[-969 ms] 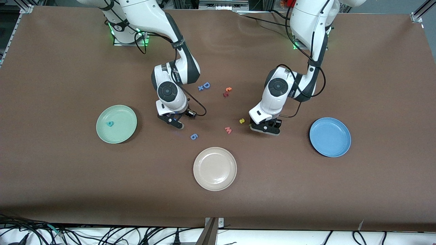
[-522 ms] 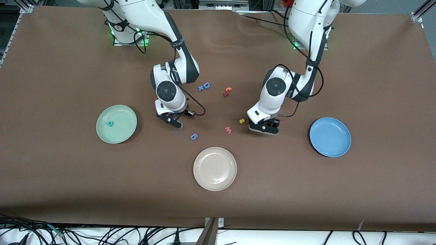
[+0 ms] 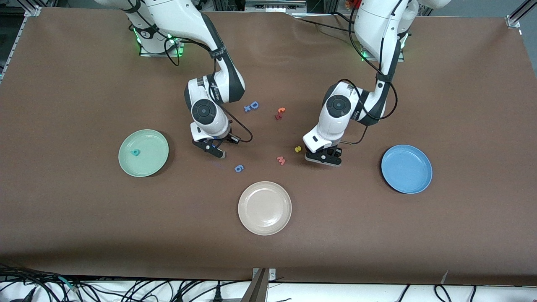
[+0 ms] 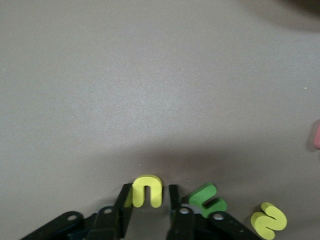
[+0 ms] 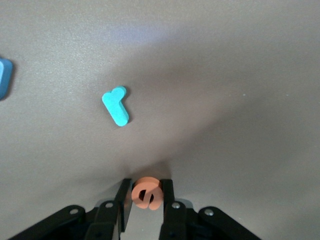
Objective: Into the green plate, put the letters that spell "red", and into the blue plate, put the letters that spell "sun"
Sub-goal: 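Grasp the orange e with the right gripper while the left gripper grasps yellow n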
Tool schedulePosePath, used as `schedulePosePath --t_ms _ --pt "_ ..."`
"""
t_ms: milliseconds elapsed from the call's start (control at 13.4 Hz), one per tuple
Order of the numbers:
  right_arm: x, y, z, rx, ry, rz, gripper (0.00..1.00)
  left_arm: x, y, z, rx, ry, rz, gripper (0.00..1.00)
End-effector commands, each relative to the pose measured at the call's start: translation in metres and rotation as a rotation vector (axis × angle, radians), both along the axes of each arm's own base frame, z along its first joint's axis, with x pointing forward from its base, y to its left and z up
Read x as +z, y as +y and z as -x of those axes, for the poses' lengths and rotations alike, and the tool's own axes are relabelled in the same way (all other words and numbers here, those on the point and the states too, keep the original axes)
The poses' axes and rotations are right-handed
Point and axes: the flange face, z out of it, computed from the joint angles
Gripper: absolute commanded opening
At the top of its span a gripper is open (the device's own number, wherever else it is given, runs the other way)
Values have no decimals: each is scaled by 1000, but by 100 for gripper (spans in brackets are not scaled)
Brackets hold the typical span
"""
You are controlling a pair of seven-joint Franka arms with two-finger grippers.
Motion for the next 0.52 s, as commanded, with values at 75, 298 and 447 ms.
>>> schedulePosePath --t_ms 75,298,447 --pt "16 -11 -5 -16 -12 -13 19 -6 2 -3 2 -1 -8 26" --pt "62 -54 -28 15 53 -7 19 -7 2 -3 1 1 -9 16" --pt "87 -107 -48 92 85 -14 19 -7 2 -3 2 1 -9 4"
